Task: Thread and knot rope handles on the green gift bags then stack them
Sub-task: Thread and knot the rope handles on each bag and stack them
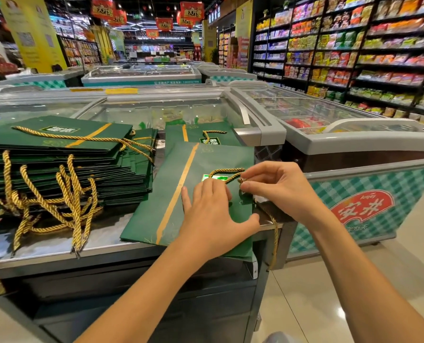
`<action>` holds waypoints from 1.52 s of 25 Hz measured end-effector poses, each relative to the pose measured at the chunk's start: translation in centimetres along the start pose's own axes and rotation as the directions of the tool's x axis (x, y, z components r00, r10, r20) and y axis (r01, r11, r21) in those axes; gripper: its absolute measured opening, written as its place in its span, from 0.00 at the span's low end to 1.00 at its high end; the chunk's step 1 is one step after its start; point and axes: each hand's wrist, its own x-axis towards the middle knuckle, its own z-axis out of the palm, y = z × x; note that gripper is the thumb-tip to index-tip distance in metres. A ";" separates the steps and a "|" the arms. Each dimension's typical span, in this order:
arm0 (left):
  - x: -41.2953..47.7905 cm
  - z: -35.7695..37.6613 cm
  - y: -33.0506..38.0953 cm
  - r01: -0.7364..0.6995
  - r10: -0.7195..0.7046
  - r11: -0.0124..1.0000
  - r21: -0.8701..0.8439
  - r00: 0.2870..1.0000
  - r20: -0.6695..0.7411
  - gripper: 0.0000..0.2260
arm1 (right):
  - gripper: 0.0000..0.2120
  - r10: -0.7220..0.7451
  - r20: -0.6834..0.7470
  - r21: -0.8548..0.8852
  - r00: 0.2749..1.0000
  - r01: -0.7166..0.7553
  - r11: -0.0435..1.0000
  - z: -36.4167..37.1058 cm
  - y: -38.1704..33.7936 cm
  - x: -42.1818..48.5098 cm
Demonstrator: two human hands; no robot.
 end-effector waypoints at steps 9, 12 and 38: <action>-0.6 -0.1 -1.2 -0.058 0.049 0.979 -0.195 0.997 -0.054 0.23 | 0.09 -0.072 0.135 -0.112 0.988 0.087 0.990 0.2 -0.3 0.1; -0.6 -0.2 -1.1 -0.067 0.058 0.975 -0.210 0.997 -0.049 0.25 | 0.10 -0.070 0.150 -0.120 0.986 0.088 0.989 0.2 -0.2 0.2; -1.0 -1.4 -1.3 -0.074 0.004 0.833 -0.549 0.992 -0.129 0.12 | 0.09 -0.114 -0.017 -0.076 0.993 0.113 0.991 0.1 -0.1 -0.5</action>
